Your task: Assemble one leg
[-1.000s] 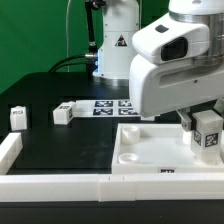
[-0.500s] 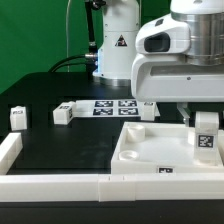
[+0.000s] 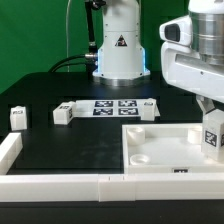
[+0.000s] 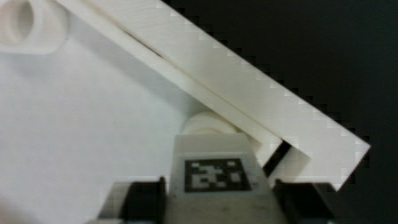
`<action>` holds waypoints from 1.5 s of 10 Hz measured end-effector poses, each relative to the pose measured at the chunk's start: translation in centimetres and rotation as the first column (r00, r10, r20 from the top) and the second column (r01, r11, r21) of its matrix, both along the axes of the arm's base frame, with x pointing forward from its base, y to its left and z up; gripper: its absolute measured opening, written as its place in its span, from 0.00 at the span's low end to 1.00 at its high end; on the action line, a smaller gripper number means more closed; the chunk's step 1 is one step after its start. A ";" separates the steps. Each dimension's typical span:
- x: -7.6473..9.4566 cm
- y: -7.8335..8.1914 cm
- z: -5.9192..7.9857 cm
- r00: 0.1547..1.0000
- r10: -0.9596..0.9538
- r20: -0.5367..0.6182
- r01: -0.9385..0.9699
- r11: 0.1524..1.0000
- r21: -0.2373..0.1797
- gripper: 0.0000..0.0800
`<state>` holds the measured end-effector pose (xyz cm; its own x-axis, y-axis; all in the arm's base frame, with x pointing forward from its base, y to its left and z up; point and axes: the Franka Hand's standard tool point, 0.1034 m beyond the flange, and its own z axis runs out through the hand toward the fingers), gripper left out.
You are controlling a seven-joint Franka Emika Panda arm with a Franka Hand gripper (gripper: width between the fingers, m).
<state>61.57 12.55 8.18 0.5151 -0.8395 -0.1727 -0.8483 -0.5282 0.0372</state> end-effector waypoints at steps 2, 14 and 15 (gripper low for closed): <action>-0.1 0.1 0.0 1.000 -0.020 -0.003 0.020 1.000 0.001 0.50; 0.2 -0.2 -0.3 0.220 0.952 0.211 -0.975 0.222 0.013 0.81; 0.2 -0.2 -0.3 0.226 0.951 0.212 -0.973 0.228 0.014 0.81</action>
Offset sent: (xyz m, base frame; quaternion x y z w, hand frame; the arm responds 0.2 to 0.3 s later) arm -0.0085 0.0041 -0.0019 0.0173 -0.0210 -0.0538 0.9982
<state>61.81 12.38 7.92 0.9397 0.3343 -0.0718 0.3211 -0.9350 -0.1507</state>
